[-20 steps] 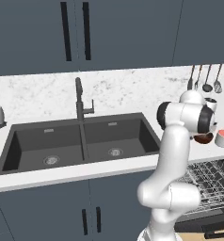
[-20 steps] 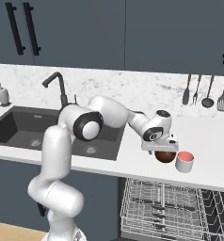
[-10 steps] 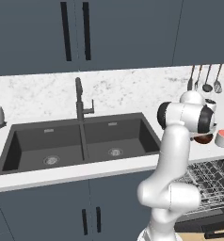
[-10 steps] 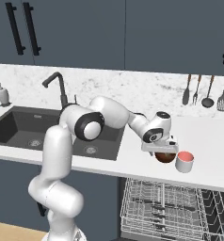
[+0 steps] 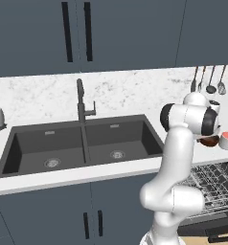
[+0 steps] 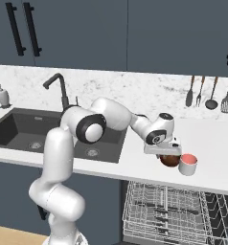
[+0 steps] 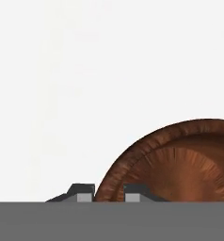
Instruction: Pick up the cup and bowl from the counter, place them in the dishwasher, and close the dishwasher door.
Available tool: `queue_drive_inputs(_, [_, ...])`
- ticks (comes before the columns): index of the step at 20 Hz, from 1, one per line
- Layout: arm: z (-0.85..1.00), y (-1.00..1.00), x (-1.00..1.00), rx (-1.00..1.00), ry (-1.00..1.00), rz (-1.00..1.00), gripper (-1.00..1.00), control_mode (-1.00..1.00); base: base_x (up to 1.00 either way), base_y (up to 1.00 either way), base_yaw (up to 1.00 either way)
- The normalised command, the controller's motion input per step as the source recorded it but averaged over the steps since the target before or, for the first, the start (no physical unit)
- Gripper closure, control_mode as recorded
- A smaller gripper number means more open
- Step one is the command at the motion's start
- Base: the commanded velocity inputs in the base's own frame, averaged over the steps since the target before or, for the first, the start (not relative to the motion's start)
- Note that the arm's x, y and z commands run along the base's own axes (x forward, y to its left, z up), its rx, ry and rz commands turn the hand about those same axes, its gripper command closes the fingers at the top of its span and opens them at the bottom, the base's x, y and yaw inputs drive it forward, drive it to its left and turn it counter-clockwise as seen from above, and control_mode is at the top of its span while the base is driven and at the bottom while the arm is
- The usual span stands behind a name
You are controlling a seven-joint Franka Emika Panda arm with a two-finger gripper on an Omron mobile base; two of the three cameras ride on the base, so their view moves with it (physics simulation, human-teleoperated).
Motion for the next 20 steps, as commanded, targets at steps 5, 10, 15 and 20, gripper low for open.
queue_drive_inputs(5, [0.00,0.24,-0.56,0.02,-0.01,0.06,1.00,-1.00,0.00,0.00,0.00])
queue_drive_inputs(10, [0.00,0.53,-0.67,0.03,-0.01,0.14,1.00,-1.00,0.00,0.00,0.00])
queue_drive_inputs(15, [0.00,0.28,-0.93,0.00,0.00,0.14,1.00,-1.00,0.00,0.00,0.00])
queue_drive_inputs(20, [-0.18,0.00,-1.00,0.00,0.00,0.12,1.00,-1.00,0.00,0.00,0.00])
